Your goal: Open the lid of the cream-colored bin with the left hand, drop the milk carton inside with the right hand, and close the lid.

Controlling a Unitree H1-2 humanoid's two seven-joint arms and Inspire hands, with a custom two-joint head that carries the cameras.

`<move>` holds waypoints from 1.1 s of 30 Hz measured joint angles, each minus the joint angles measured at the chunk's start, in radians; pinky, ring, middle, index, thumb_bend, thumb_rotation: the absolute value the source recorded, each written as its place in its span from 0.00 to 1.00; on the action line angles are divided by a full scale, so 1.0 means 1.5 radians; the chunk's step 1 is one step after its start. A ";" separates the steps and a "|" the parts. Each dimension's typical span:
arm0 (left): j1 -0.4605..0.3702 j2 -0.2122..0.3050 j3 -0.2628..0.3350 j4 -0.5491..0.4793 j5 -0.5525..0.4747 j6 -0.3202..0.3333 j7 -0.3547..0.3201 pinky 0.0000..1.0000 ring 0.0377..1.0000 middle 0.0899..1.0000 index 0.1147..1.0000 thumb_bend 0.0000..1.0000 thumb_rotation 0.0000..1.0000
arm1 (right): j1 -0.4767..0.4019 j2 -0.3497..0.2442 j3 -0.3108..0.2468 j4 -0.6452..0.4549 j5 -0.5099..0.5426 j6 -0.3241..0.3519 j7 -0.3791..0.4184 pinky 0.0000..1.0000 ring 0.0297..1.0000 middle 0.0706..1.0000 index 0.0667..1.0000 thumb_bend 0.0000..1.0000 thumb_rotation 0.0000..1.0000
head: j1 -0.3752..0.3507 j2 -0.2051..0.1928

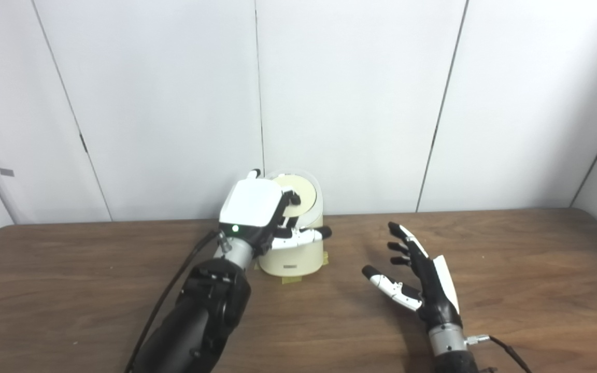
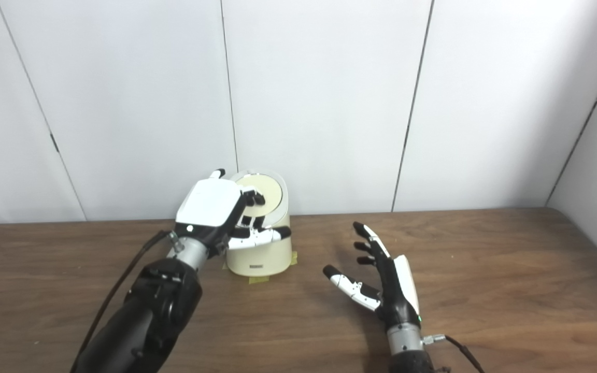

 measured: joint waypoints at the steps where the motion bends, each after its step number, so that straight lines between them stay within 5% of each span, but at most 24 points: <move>1: 0.001 0.001 -0.003 0.000 0.009 -0.003 0.002 1.00 0.75 0.65 0.64 0.71 0.88 | 0.000 0.000 0.000 0.000 0.000 0.001 0.000 0.65 0.77 0.83 0.86 0.49 0.44 | 0.000 0.000; 8: 0.001 0.004 -0.008 0.008 0.044 -0.023 0.012 1.00 0.75 0.65 0.64 0.73 0.85 | 0.004 0.000 0.004 -0.007 -0.004 0.010 0.002 0.74 0.86 0.91 0.85 0.49 0.44 | -0.002 0.000; 16: 0.015 -0.004 0.011 0.011 0.024 -0.029 0.023 1.00 0.83 0.79 0.76 0.70 0.84 | 0.004 0.000 0.004 -0.006 -0.002 0.010 0.002 0.73 0.84 0.88 0.85 0.50 0.45 | -0.001 -0.002; 33: 0.034 -0.025 0.045 -0.006 -0.032 -0.042 0.024 1.00 0.92 0.89 0.87 0.68 0.82 | 0.002 0.002 0.004 -0.003 -0.002 0.009 -0.001 0.72 0.83 0.87 0.83 0.50 0.44 | -0.001 -0.003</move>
